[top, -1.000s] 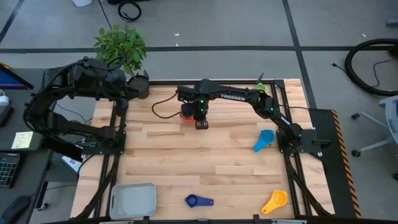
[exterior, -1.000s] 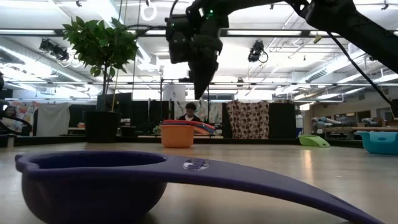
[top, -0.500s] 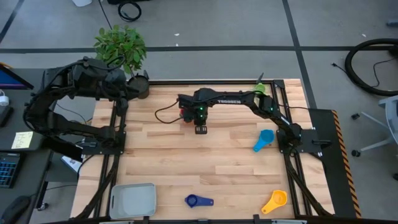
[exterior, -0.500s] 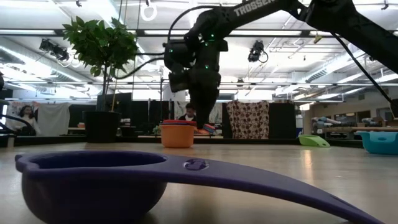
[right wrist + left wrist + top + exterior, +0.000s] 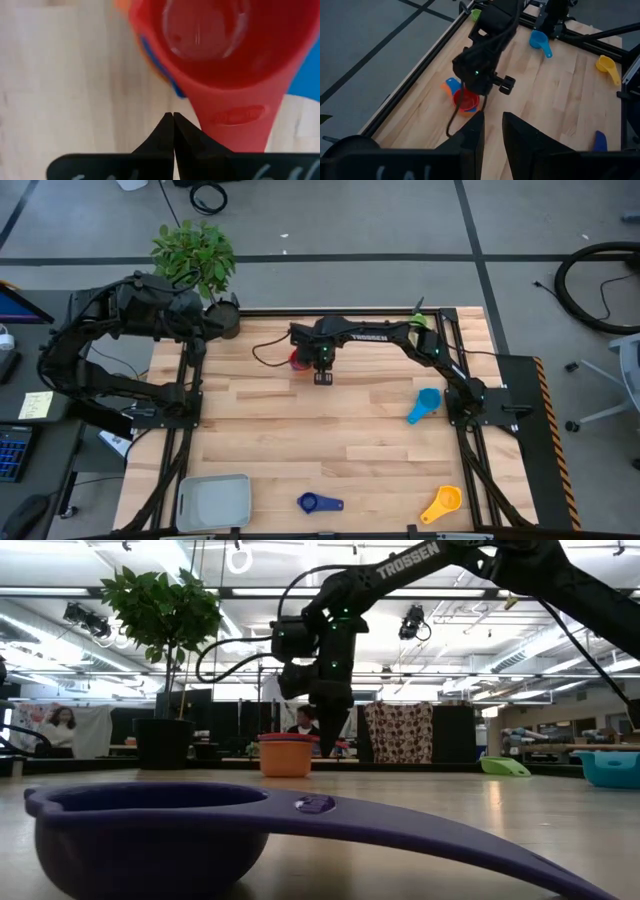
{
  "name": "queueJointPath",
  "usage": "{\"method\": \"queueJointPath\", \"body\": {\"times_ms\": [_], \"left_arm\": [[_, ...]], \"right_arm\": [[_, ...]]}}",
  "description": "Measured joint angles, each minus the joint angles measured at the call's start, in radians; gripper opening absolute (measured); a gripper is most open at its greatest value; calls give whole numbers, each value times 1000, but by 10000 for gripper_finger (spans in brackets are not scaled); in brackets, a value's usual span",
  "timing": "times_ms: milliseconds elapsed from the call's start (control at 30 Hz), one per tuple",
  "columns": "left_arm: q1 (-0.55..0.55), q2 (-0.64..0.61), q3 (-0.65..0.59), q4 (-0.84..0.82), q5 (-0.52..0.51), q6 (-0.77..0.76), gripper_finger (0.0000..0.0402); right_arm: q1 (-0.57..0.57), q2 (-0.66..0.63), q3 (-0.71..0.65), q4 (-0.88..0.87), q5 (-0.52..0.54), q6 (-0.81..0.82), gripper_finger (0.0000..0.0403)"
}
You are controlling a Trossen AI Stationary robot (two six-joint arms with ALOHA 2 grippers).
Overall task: Nest measuring cups in basket
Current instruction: Stack the red measuring cup on top of the light blue measuring cup
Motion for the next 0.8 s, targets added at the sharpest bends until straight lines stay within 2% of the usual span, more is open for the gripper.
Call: {"method": "queueJointPath", "body": {"times_ms": [167,367,467,633,800], "left_arm": [[0,2,0,-57,-7,-4,73],[1,26,-1,-156,-141,-96,73],[1,42,0,-156,-151,-148,73],[1,102,0,-173,-192,-200,73],[1,173,0,-188,-192,-220,68]], "right_arm": [[-21,0,0,-18,-23,3,0],[-35,-2,0,-23,-34,2,0],[-46,-18,0,-29,-69,-4,0],[-57,-79,0,-44,-89,-9,0],[-60,-196,0,-78,-94,-23,0]]}}
